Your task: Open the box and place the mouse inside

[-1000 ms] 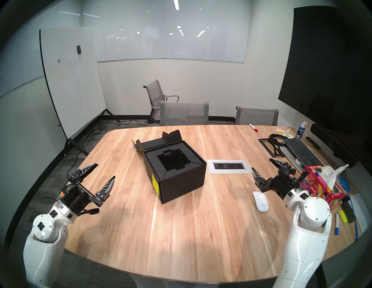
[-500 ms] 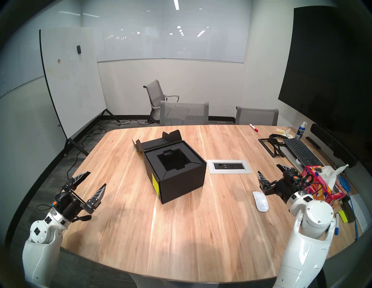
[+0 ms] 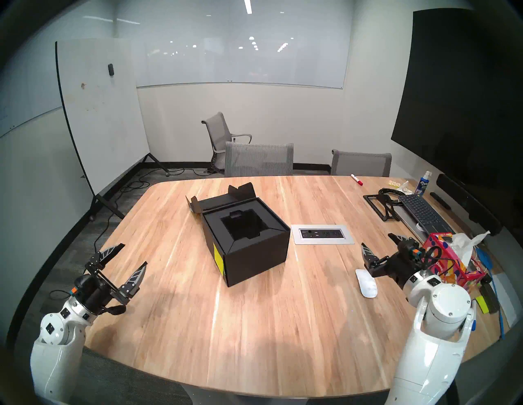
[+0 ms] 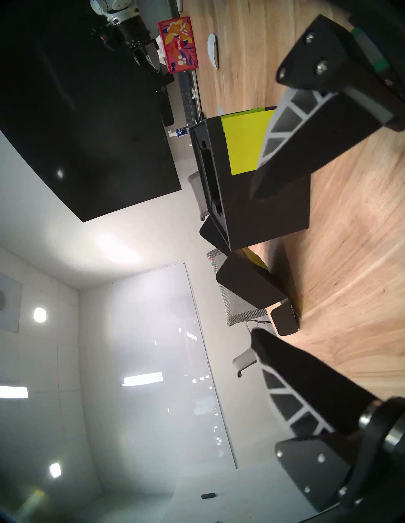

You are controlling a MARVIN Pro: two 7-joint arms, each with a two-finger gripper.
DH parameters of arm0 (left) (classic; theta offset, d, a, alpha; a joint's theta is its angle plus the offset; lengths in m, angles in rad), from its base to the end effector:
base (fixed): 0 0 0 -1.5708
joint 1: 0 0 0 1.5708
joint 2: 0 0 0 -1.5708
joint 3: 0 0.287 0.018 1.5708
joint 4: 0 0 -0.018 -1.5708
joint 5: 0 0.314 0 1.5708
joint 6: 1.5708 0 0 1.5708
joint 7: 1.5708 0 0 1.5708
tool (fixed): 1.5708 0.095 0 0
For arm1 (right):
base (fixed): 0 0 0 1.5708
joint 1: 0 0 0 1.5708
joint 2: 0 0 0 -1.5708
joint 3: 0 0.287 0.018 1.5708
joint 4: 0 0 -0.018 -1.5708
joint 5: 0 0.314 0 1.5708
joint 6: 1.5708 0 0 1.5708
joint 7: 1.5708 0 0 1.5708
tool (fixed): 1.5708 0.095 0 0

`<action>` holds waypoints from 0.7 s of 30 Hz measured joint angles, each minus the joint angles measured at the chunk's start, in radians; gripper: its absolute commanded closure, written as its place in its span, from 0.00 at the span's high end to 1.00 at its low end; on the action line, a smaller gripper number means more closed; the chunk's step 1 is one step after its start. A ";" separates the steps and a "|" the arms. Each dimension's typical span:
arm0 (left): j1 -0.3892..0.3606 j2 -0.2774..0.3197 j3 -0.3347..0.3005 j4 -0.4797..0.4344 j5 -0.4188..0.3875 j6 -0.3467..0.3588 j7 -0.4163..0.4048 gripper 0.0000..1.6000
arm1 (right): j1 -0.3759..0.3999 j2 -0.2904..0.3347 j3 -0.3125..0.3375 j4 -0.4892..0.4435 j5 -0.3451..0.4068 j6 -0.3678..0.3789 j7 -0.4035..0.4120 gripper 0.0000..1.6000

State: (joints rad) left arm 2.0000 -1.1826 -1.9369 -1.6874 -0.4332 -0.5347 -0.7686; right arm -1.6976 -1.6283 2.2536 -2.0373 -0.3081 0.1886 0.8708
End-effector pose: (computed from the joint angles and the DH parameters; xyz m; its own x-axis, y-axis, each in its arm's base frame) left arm 0.2772 0.1646 -0.2936 -0.3290 -0.1568 0.9312 -0.4272 -0.8547 -0.2949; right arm 0.3077 -0.1759 -0.2153 0.1104 0.3375 0.9348 0.1272 -0.9376 0.3235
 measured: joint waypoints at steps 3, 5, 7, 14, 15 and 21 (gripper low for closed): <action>0.000 -0.002 -0.001 0.000 0.000 -0.001 -0.001 1.00 | 0.000 -0.001 0.000 -0.001 -0.001 -0.002 -0.002 1.00; 0.000 -0.003 -0.002 0.000 0.000 -0.002 0.000 1.00 | 0.000 -0.001 0.000 -0.001 -0.002 -0.003 -0.003 1.00; 0.000 -0.005 -0.002 0.000 0.000 -0.002 0.002 1.00 | 0.001 -0.001 0.000 -0.002 -0.003 -0.005 -0.004 1.00; -0.001 -0.008 -0.003 0.000 0.001 -0.003 0.006 1.00 | 0.001 0.000 0.000 -0.003 -0.003 -0.006 -0.004 1.00; -0.001 -0.008 -0.003 0.000 0.001 -0.003 0.006 1.00 | 0.001 0.000 0.000 -0.003 -0.003 -0.007 -0.005 1.00; -0.003 -0.009 -0.003 0.000 0.001 -0.003 0.008 1.00 | 0.004 -0.003 -0.036 -0.003 -0.030 -0.007 -0.016 1.00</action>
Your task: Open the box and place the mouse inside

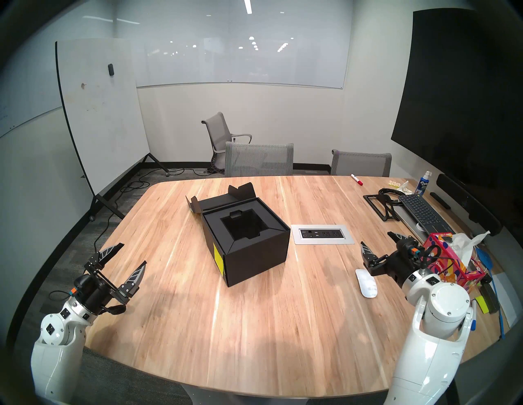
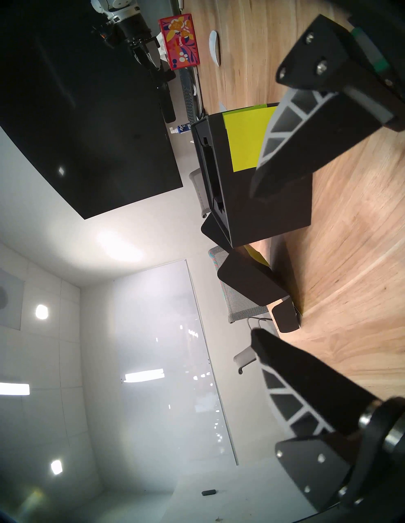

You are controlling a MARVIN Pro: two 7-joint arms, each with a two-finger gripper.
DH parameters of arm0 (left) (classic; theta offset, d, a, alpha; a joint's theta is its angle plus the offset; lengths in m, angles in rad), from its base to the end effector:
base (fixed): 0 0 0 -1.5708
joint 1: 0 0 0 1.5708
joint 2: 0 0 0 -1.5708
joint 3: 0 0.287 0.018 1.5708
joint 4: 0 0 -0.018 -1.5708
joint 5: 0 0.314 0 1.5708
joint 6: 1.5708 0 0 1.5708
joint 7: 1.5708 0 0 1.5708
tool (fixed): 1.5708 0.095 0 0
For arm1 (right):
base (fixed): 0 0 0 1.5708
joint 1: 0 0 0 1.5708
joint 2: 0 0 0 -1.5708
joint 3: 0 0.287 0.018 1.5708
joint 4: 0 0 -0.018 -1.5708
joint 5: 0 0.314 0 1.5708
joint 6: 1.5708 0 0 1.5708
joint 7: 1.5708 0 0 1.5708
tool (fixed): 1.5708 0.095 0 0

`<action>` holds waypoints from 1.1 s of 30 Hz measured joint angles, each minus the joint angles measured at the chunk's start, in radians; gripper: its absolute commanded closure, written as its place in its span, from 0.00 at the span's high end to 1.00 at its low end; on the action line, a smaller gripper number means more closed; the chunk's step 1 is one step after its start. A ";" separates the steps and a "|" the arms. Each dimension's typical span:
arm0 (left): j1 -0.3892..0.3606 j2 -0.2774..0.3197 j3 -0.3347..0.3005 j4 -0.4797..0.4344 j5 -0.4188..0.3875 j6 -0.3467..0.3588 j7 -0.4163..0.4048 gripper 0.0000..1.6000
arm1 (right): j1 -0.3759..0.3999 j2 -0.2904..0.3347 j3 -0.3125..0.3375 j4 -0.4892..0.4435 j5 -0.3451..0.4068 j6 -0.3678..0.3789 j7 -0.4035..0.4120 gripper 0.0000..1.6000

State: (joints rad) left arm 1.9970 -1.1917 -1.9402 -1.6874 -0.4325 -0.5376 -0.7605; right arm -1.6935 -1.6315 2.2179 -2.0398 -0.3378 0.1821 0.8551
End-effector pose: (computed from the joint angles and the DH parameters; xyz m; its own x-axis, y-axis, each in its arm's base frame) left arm 0.2776 0.1649 -0.2932 -0.3344 -0.1537 0.9298 -0.4130 -0.8629 -0.2912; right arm 0.3150 -0.1657 -0.2147 0.1050 0.3595 0.9272 0.1389 -0.9285 0.3443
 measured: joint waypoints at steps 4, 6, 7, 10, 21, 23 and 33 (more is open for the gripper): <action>0.000 0.000 0.000 0.000 0.000 0.000 0.000 1.00 | 0.002 -0.002 -0.021 0.000 -0.027 0.008 -0.005 1.00; -0.001 -0.001 0.000 0.000 0.000 0.000 0.001 1.00 | 0.002 -0.002 -0.028 -0.001 -0.042 0.022 -0.007 1.00; -0.001 -0.001 0.000 0.000 0.000 0.000 0.001 1.00 | 0.003 -0.002 -0.029 -0.001 -0.046 0.029 -0.007 1.00; -0.001 -0.001 0.000 0.000 0.000 0.000 0.001 1.00 | 0.002 0.002 -0.019 -0.002 -0.056 0.063 -0.001 1.00; -0.001 -0.001 0.000 0.000 0.000 0.000 0.001 1.00 | -0.031 0.020 0.068 -0.013 -0.039 0.160 0.095 1.00; -0.001 -0.001 0.000 0.000 0.000 0.000 0.001 1.00 | -0.033 0.022 0.073 -0.014 -0.037 0.180 0.108 1.00; -0.001 -0.001 -0.001 0.000 0.000 0.000 0.002 1.00 | 0.000 0.043 0.063 0.002 -0.051 0.311 0.143 1.00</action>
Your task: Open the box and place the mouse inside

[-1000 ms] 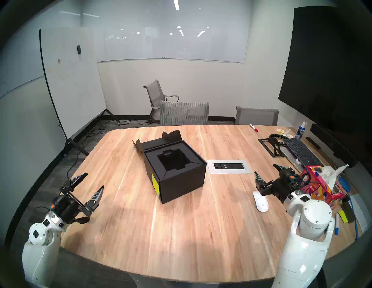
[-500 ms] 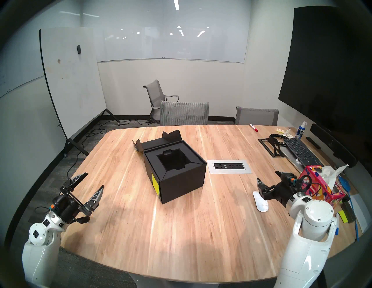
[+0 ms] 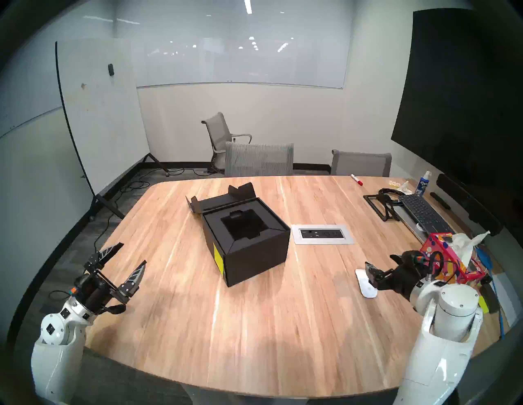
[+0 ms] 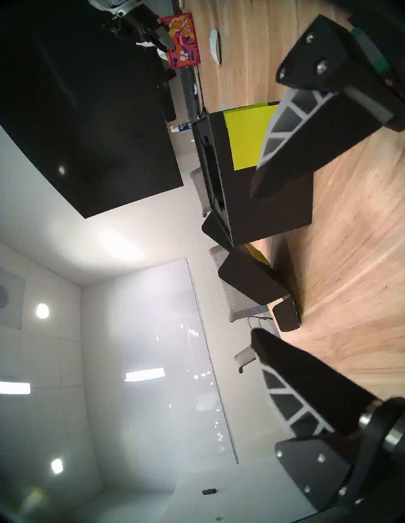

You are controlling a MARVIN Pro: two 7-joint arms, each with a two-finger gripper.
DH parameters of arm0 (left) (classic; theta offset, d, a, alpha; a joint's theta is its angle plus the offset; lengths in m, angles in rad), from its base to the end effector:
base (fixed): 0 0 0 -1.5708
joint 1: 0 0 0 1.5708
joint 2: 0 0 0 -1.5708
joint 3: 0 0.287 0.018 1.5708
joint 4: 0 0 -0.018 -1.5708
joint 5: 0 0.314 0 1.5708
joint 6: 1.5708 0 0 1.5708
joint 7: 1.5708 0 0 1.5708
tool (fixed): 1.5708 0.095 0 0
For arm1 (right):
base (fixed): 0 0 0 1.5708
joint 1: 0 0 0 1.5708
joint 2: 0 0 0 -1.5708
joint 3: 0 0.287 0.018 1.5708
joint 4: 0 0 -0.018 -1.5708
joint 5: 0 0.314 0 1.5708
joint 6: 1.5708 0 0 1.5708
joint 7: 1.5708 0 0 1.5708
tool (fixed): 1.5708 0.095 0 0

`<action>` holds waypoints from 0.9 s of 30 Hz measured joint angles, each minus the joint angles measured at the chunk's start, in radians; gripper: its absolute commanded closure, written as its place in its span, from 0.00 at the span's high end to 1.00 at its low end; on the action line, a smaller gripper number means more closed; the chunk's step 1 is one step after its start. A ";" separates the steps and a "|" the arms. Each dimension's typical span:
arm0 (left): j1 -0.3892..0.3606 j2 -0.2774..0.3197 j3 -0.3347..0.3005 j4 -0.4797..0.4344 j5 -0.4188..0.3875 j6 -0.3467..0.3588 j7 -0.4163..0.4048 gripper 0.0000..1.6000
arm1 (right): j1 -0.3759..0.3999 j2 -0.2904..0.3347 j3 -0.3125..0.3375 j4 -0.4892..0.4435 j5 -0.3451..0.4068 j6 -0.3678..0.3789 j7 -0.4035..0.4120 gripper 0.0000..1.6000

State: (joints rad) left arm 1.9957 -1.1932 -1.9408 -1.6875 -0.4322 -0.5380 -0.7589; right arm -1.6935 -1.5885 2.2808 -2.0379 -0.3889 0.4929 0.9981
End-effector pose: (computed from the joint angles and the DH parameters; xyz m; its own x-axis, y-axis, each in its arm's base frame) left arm 0.2779 0.1650 -0.2929 -0.3360 -0.1534 0.9293 -0.4102 -0.8643 -0.2910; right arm 0.2974 -0.1893 -0.2299 0.3734 0.2005 0.9057 0.1516 -0.9764 0.1536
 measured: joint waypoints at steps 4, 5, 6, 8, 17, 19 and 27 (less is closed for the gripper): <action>0.000 0.000 0.000 0.000 0.000 0.000 0.000 1.00 | 0.022 0.004 -0.012 0.013 -0.016 0.049 -0.005 1.00; 0.000 0.000 0.000 0.000 0.000 0.000 0.000 1.00 | 0.028 0.005 -0.016 0.018 -0.022 0.063 -0.008 1.00; 0.000 0.000 0.000 0.000 0.000 0.000 0.000 1.00 | 0.035 0.007 -0.020 0.025 -0.029 0.077 -0.013 1.00; 0.000 0.000 0.000 0.000 0.000 0.000 0.000 1.00 | 0.046 0.009 -0.027 0.044 -0.040 0.099 -0.022 1.00; 0.000 0.000 0.000 0.000 0.000 0.000 0.000 1.00 | 0.070 0.010 -0.057 0.080 -0.079 0.148 -0.043 1.00; 0.000 0.000 0.000 0.000 0.000 0.000 0.000 1.00 | 0.073 0.010 -0.062 0.079 -0.084 0.162 -0.044 1.00; 0.000 0.000 0.000 0.000 0.000 0.000 0.000 1.00 | 0.081 0.011 -0.077 0.077 -0.107 0.231 -0.039 1.00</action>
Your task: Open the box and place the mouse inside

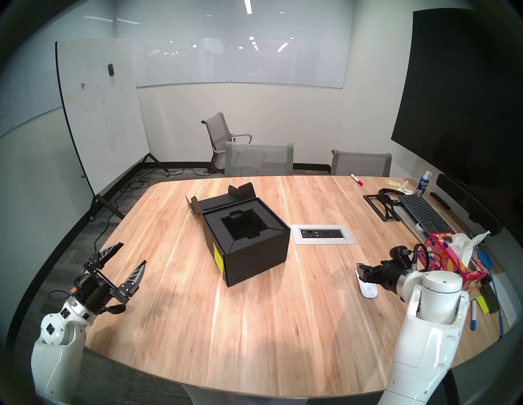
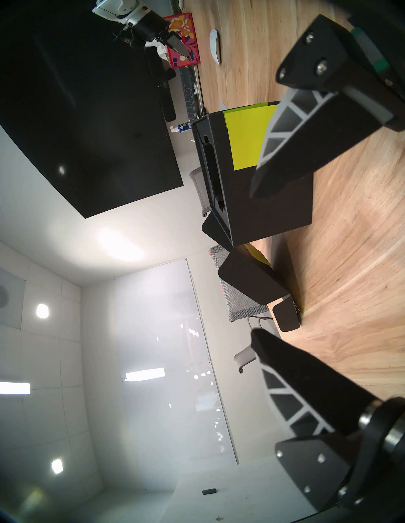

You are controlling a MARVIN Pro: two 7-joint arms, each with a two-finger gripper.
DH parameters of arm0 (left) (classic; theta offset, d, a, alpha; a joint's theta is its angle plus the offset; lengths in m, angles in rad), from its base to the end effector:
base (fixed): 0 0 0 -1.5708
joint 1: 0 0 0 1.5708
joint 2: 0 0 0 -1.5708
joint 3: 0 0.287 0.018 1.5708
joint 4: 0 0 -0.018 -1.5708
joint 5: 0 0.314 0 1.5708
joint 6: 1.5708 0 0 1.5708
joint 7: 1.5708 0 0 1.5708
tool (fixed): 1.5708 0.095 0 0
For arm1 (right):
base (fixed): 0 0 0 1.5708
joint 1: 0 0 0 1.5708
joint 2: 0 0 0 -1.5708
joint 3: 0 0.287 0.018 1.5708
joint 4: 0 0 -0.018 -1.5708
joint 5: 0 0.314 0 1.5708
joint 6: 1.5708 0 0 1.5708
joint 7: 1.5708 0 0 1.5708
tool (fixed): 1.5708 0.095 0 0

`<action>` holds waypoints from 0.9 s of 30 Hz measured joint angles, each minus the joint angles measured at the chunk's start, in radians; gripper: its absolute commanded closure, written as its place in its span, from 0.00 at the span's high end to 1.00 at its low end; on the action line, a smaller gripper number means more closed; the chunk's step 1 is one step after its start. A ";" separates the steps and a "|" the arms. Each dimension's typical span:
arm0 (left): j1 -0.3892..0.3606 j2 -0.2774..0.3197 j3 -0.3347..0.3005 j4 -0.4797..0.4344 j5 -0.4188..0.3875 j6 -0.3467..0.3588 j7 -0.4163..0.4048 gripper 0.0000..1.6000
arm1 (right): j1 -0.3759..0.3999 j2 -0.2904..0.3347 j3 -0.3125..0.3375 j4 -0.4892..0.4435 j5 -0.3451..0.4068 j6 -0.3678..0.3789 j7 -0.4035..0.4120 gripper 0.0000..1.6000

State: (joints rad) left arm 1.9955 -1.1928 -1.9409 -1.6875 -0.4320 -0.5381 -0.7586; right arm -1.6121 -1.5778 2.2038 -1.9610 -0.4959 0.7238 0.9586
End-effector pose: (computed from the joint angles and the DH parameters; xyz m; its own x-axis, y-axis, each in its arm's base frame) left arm 0.2780 0.1651 -0.2928 -0.3363 -0.1539 0.9291 -0.4099 -0.8643 -0.2916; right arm 0.3261 -0.1815 -0.2472 0.5378 0.0674 0.8404 0.0695 -0.9969 0.0354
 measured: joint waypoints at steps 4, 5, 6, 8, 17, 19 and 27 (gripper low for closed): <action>0.000 0.000 0.000 0.000 0.000 0.000 0.000 1.00 | 0.001 0.001 -0.006 -0.001 -0.010 0.016 0.009 1.00; 0.000 0.000 0.000 0.000 0.000 0.000 0.000 1.00 | 0.001 0.002 -0.007 -0.001 -0.012 0.019 0.011 1.00; 0.000 0.000 0.000 0.000 0.000 0.000 0.000 1.00 | 0.001 0.002 -0.008 -0.001 -0.014 0.020 0.012 1.00; 0.000 0.000 0.000 0.000 0.000 0.000 0.000 1.00 | 0.001 0.003 -0.009 0.001 -0.019 0.022 0.015 1.00; 0.000 0.000 0.000 0.000 0.000 0.000 0.000 1.00 | 0.004 0.009 -0.005 0.043 -0.021 -0.001 0.018 1.00; 0.000 0.000 0.000 0.000 0.000 0.000 0.000 1.00 | 0.004 0.009 -0.005 0.052 -0.021 -0.007 0.018 1.00; 0.000 0.000 0.000 0.000 0.000 0.000 0.000 1.00 | 0.009 0.012 -0.005 0.075 -0.021 -0.025 0.002 1.00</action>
State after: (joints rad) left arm 1.9955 -1.1926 -1.9409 -1.6875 -0.4319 -0.5381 -0.7583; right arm -1.6033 -1.5656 2.1992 -1.8864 -0.5170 0.6991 0.9604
